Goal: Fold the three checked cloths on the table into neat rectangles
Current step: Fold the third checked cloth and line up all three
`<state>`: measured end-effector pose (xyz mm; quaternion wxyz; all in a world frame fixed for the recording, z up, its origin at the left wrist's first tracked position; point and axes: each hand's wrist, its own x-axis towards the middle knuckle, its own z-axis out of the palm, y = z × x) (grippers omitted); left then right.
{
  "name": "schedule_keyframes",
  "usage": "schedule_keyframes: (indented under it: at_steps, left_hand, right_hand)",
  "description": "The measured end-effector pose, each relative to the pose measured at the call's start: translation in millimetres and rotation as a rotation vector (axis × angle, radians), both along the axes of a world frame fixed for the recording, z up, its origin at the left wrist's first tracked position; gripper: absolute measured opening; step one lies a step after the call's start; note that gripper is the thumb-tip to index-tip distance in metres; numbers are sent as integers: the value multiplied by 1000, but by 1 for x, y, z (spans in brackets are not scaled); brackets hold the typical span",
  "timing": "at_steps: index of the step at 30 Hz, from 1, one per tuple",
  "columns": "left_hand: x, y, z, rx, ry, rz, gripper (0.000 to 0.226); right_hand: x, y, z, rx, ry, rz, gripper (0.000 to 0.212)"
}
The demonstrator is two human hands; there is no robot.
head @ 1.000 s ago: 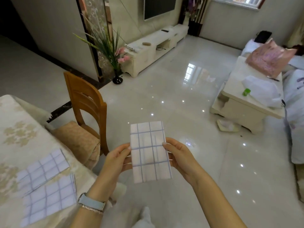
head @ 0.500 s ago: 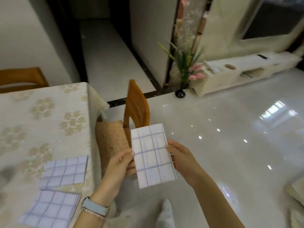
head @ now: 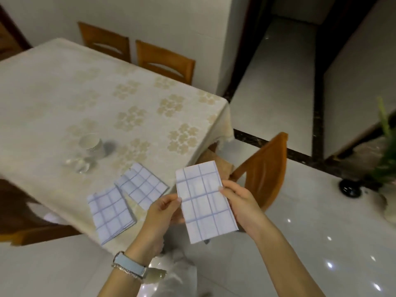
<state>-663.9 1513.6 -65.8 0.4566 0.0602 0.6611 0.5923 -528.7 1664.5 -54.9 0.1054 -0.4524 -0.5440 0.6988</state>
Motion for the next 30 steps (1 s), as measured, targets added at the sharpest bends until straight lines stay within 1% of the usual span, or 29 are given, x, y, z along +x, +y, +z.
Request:
schedule_keyframes:
  at_steps: [3, 5, 11, 14, 19, 22, 25, 30]
  left_hand:
    - [-22, 7, -4, 10, -9, 105, 19]
    - [-37, 12, -7, 16, -31, 134, 19]
    - [-95, 33, -22, -43, 5, 205, 12]
    - [-117, 46, -34, -72, 22, 236, 13]
    - [-153, 69, -67, -113, 40, 351, 12]
    - [-167, 79, -92, -169, 25, 434, 8]
    - [-177, 89, -112, -201, 22, 509, 7]
    - [-193, 103, -147, -286, 76, 538, 9]
  right_hand:
    - [-40, 16, -9, -40, 10, 51, 18]
    - [-61, 25, -17, -55, 2, 52, 18]
    - [-129, 55, -35, 3, -21, 135, 20]
    - [-162, 73, -48, 14, -53, 184, 24]
    - [-223, 98, -70, 30, -61, 262, 26]
    - [-252, 109, -91, 56, -114, 337, 29]
    - [-278, 120, -112, 83, -166, 405, 29]
    - [-309, 136, -140, 161, -217, 510, 37]
